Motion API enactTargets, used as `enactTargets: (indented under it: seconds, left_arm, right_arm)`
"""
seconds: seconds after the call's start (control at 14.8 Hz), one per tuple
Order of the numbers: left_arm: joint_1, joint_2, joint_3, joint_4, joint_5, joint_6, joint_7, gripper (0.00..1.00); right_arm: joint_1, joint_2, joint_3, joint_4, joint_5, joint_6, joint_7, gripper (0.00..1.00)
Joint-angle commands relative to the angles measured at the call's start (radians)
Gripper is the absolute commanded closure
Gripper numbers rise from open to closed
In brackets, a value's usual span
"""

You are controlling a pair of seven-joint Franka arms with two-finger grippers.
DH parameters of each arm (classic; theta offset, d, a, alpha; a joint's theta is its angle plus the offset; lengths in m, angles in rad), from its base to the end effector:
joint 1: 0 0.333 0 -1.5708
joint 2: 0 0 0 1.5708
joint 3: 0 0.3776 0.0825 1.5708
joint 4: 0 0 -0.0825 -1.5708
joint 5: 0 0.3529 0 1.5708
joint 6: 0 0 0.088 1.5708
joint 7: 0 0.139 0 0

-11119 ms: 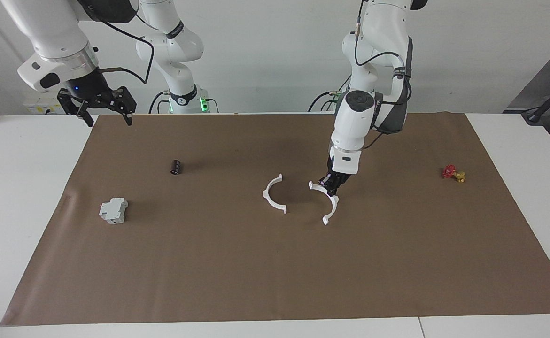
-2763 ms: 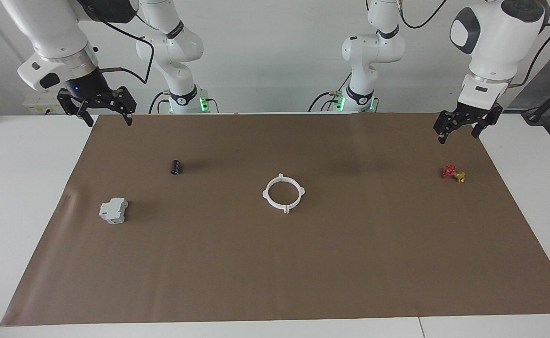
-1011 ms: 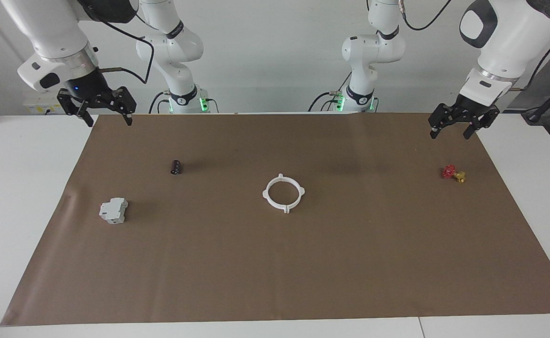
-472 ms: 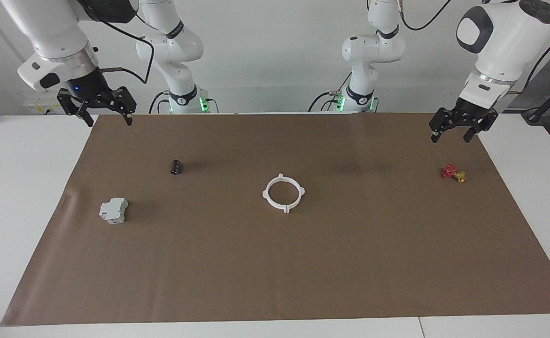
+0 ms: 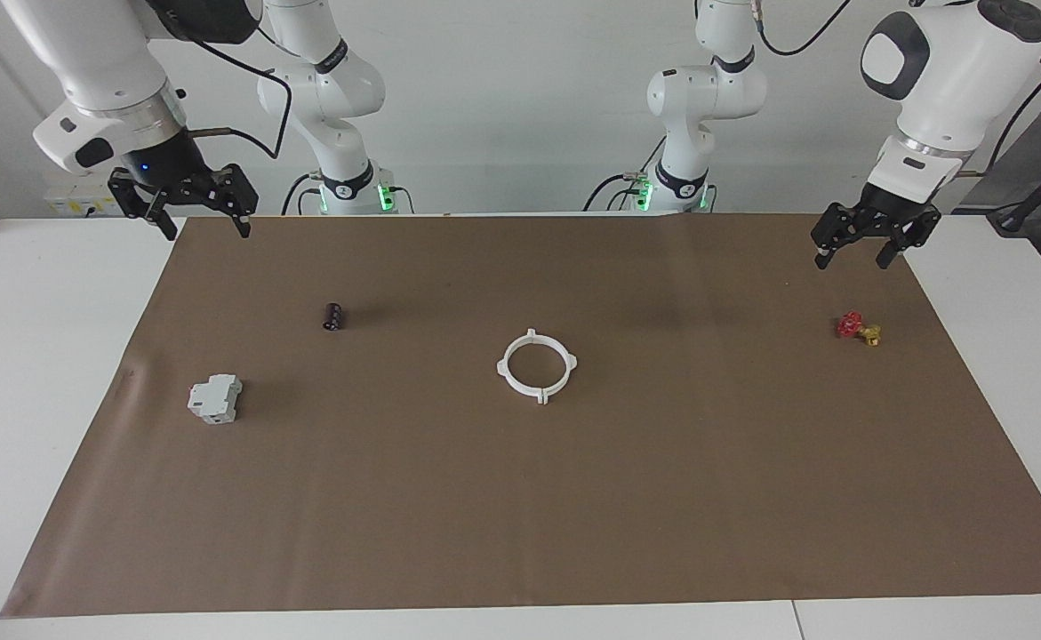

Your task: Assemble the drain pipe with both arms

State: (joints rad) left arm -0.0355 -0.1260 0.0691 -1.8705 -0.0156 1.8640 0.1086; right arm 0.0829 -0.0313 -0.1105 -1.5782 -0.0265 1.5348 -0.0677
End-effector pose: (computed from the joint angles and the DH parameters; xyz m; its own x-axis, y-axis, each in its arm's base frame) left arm 0.5000 0.0173 0.6106 0.9902 -0.0702 0.1207 -0.0720 -0.9973 0.0110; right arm 0.5075 -0.0189 0.6638 0.9991 0.0392 -0.0138 0.0395 -0.9990 0.0221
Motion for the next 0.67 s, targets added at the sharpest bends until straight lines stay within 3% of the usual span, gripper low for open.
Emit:
enactTargets:
  seconds: [0.0,0.47,0.61]
  left_arm:
    - [-0.009,-0.014,0.005,-0.003,-0.014,0.032,0.000,0.00]
    - [-0.011,0.012,0.003,0.175,-0.007,-0.153,-0.004,0.00]
    - [-0.014,0.028,0.001,0.188,-0.007,-0.157,-0.004,0.00]
  right_arm:
    - [-0.014,-0.010,0.008,-0.005,0.014,-0.010,0.014,0.00]
    - [-0.014,-0.010,0.008,-0.005,0.014,-0.008,0.012,0.00]
    - [-0.014,-0.010,0.008,-0.005,0.014,-0.008,0.012,0.00]
